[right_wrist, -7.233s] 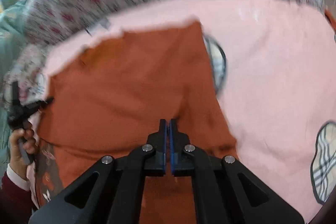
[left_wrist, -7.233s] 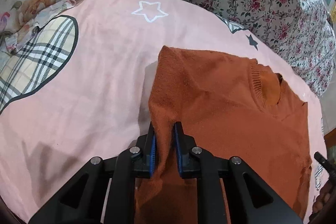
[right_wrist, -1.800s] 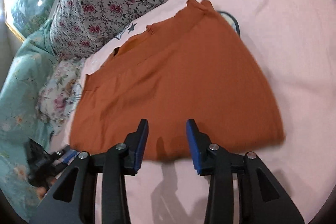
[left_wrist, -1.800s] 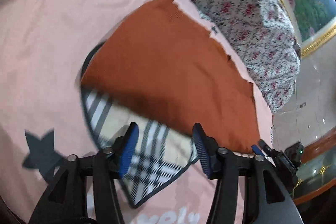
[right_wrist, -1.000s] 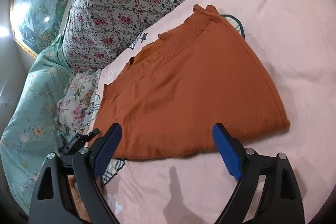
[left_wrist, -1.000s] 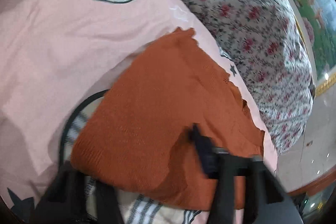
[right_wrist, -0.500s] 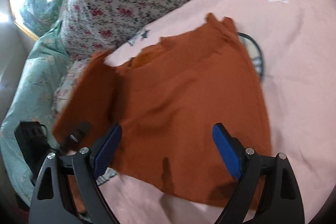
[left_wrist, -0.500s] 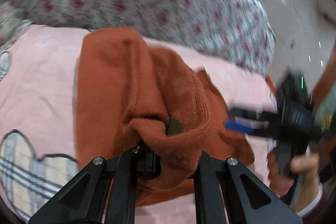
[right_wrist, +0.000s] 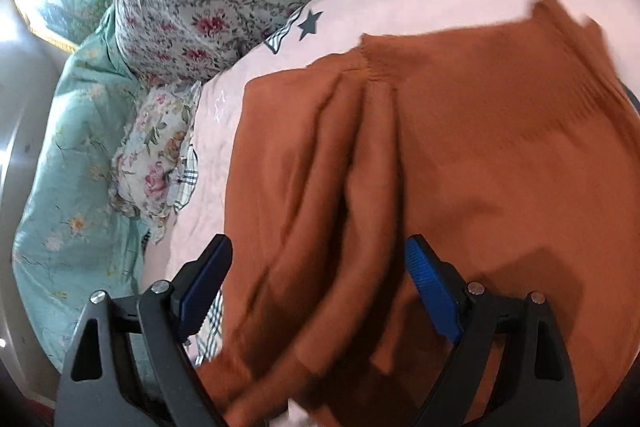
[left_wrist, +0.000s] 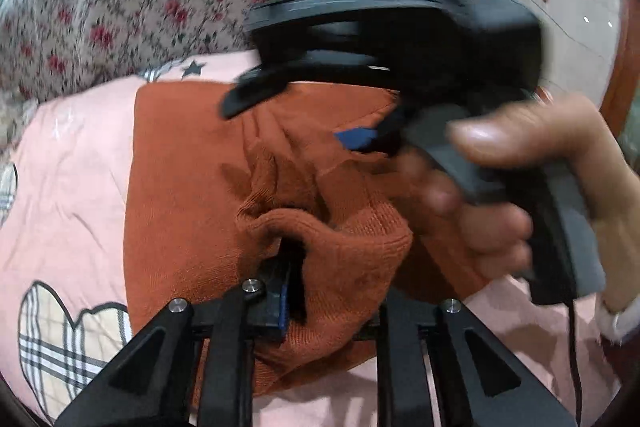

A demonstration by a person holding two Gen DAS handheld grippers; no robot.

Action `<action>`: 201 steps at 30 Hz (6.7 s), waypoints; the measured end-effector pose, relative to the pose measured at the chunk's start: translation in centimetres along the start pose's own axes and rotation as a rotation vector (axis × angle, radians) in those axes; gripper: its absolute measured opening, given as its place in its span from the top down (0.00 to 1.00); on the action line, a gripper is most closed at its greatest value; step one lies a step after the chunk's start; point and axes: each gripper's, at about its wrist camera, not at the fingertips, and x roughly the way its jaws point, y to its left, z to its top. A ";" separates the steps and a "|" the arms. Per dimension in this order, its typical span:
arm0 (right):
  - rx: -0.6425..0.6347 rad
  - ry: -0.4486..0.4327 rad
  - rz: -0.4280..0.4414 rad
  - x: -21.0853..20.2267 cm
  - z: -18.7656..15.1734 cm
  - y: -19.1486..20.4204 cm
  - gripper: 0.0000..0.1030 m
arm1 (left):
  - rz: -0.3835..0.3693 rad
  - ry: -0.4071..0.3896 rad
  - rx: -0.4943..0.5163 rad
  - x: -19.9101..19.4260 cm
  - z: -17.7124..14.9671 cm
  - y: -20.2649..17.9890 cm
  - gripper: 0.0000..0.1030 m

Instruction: Fold small clothes

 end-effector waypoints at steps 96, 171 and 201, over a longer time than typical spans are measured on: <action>-0.066 0.000 -0.089 2.4 -11.6 3.0 0.54 | -0.149 0.159 -0.579 -7.2 -9.3 23.7 0.29; -0.313 -0.145 -0.278 -6.2 -18.6 8.9 0.96 | 0.165 0.174 -0.393 -15.3 -14.7 14.8 0.86; -0.109 -0.138 -0.177 -2.7 -11.1 5.7 0.62 | -0.147 0.106 -0.312 -17.0 -9.9 15.2 0.72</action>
